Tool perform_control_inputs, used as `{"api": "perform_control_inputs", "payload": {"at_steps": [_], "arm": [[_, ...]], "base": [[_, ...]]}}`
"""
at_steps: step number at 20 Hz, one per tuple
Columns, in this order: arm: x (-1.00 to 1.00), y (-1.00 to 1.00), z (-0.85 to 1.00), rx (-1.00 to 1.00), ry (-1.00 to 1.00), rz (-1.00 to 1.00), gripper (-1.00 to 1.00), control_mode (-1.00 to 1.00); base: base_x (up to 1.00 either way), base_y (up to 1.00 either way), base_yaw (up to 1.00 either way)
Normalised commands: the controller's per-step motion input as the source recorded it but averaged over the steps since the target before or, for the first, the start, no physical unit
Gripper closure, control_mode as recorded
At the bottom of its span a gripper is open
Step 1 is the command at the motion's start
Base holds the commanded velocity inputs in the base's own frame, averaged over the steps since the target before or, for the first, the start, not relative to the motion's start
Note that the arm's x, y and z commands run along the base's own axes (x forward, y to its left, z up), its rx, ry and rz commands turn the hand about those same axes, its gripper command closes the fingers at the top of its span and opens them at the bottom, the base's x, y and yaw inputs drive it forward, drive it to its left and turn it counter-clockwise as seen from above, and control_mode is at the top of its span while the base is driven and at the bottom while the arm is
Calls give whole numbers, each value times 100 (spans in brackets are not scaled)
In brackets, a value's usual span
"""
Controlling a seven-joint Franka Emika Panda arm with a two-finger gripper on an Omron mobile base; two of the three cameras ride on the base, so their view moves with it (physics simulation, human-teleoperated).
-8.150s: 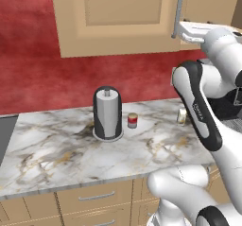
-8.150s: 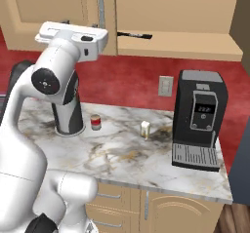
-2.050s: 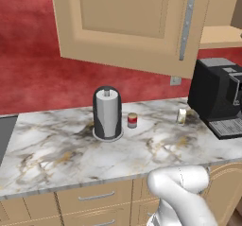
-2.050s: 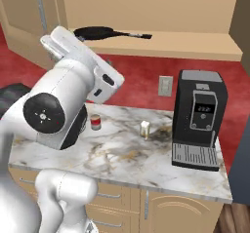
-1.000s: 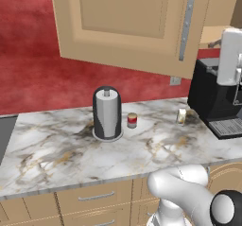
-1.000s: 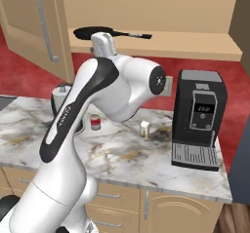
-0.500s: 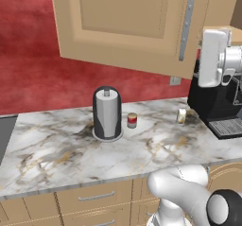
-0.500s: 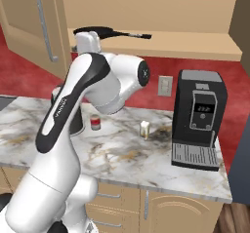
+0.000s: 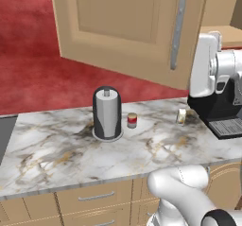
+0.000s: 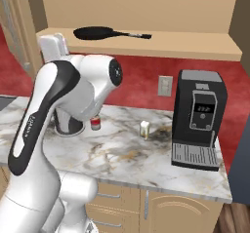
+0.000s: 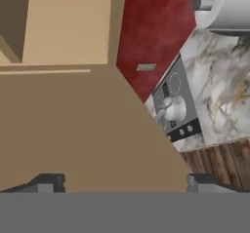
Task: Pick the pan from the cabinet and place it on the stove. Then turn on the stove burner for the pan.
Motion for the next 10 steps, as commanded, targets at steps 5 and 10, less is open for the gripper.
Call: {"api": "perform_control_inputs", "payload": {"at_steps": [5,10], "arm": [[-81,91,0,0,1,6,-100,-100],[-44,100,0,0,7,7,-100,-100]], "base": [[0,0,0],[0,0,0]]}}
